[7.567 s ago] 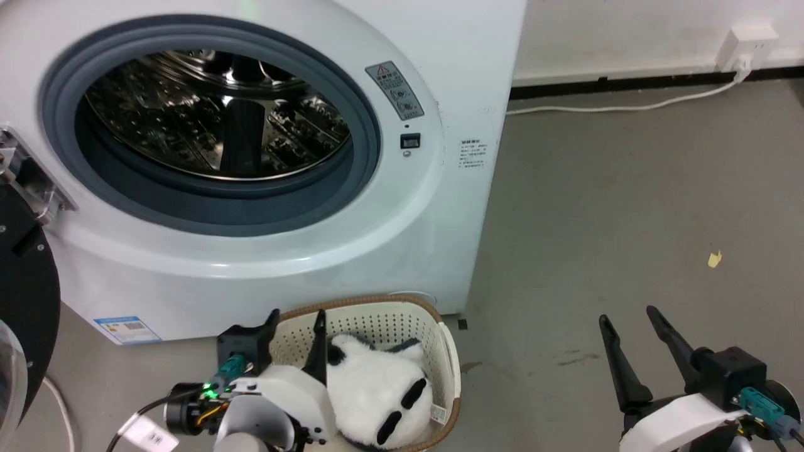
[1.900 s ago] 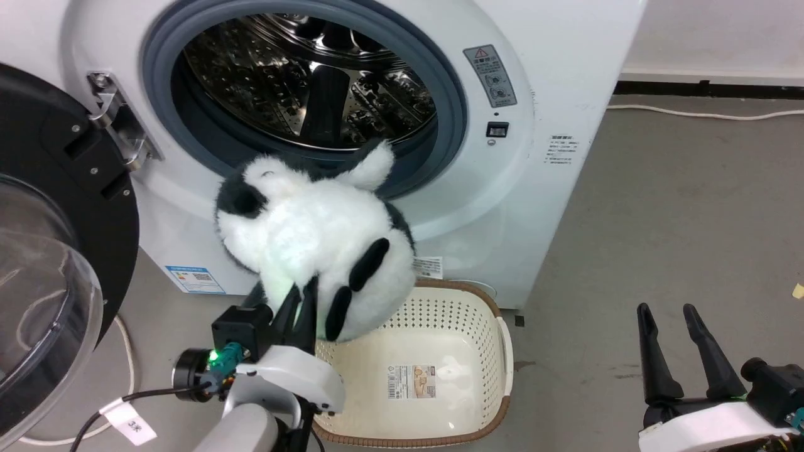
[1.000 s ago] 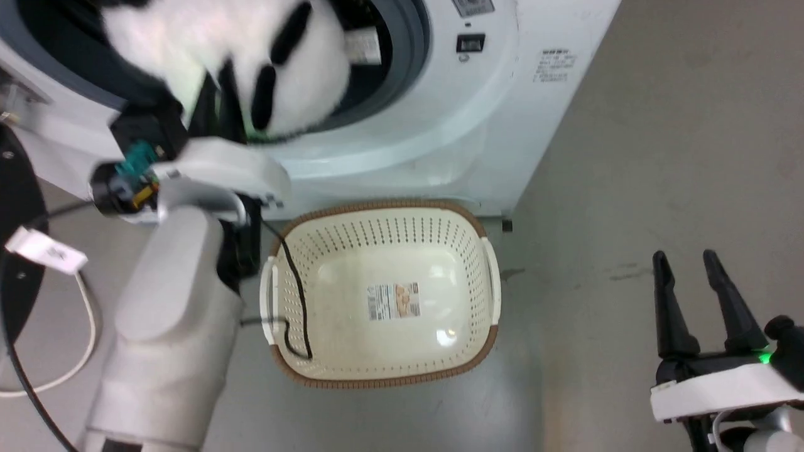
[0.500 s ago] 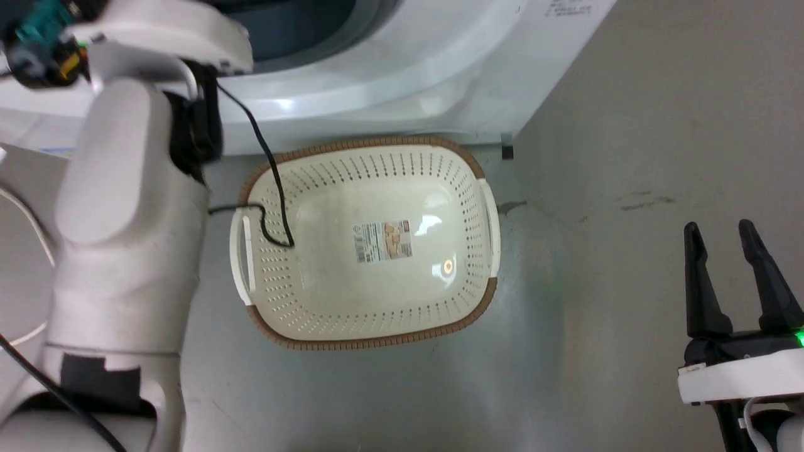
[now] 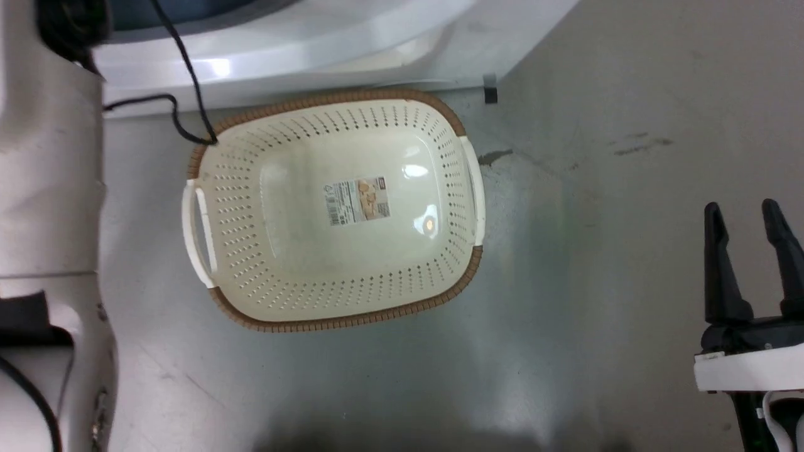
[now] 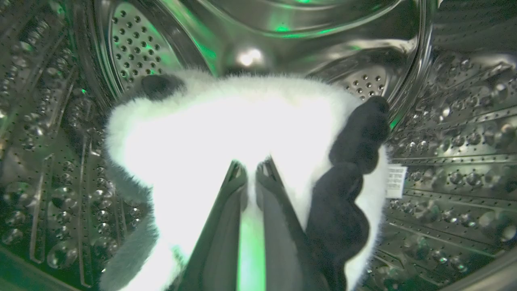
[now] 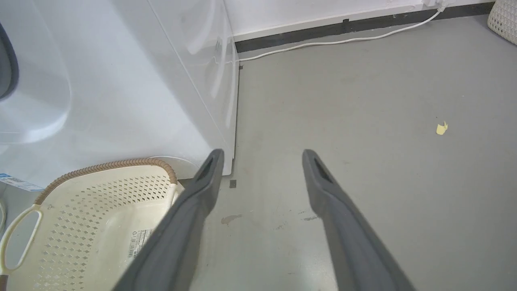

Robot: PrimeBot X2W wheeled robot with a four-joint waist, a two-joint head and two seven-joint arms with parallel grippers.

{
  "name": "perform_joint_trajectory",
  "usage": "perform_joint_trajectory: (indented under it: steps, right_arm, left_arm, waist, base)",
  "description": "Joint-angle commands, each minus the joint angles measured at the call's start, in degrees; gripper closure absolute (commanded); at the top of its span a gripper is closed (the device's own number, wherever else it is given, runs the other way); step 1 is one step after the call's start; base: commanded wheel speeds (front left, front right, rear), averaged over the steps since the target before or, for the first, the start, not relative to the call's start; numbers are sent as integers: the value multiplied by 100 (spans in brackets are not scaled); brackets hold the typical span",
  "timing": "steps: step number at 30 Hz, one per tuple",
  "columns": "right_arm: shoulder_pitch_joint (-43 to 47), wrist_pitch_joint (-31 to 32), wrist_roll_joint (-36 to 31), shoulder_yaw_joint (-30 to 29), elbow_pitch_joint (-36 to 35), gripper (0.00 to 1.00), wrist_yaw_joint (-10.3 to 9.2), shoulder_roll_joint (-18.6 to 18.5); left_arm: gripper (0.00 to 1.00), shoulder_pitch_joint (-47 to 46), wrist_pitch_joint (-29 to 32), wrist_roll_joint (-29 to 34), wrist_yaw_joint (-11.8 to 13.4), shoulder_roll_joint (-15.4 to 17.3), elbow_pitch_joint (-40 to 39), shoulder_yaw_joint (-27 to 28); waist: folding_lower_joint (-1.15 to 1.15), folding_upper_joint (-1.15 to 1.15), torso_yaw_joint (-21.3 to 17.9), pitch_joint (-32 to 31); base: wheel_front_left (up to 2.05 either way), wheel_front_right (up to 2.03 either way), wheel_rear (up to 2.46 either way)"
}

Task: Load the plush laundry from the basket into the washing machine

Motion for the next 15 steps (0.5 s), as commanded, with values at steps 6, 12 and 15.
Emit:
perform_joint_trajectory:
  steps: [6, 12, 15]
  right_arm:
    - [-20, -40, 45, -72, -126, 0, -4, -54]
    - [25, -71, 59, -91, -183, 0, -4, -50]
    - [42, -89, 62, -88, -200, 0, -4, -46]
  left_arm:
    - [100, -495, 156, 4, -3, 206, 153, 39]
    - [100, -826, 191, -32, 21, 334, 248, 85]
    - [100, -964, 188, -62, 66, 369, 317, 124]
  waist:
    - [-1, 0, -109, 353]
    - [-1, 0, -161, 527]
    - [-1, 0, -184, 576]
  base:
    - [0, 0, 0]
    - [0, 0, 0]
    - [0, 0, 0]
